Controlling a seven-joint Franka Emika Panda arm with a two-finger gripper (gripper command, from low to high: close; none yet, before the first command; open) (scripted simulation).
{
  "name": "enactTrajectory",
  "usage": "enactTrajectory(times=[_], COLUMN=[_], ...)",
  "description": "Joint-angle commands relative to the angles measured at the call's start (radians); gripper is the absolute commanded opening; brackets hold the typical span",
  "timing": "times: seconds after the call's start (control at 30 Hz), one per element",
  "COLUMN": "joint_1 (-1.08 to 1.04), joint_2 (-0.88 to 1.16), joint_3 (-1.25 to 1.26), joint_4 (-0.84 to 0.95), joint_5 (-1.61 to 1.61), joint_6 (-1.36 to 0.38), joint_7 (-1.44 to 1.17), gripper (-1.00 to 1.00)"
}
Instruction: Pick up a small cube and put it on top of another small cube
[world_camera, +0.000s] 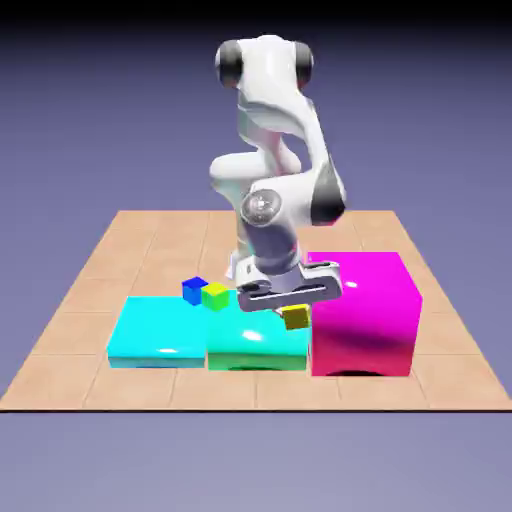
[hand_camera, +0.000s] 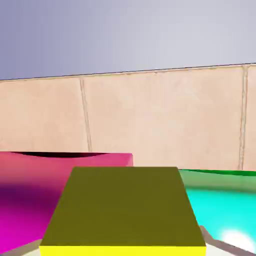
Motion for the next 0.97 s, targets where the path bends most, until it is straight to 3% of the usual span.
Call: enactTrajectory(times=[0.0,0.53,0.63,0.83,0.87,0.93], joint_1=[0.0,0.078,0.064,0.022,0.022,0.03], joint_2=[-0.036,-0.595,-0.601,-0.466,-0.466,-0.491], joint_3=[0.012,0.225,0.246,0.232,0.232,0.235], joint_4=[-0.034,-0.586,-0.613,-0.715,-0.715,-0.696], joint_5=[-0.03,-0.521,-0.578,-0.649,-0.649,-0.636], joint_6=[0.001,0.037,0.056,0.292,0.292,0.249], joint_7=[-0.027,-0.486,-0.513,-0.468,-0.468,-0.476], gripper=[-1.0,-1.0,-1.0,-1.0,1.0,1.0])
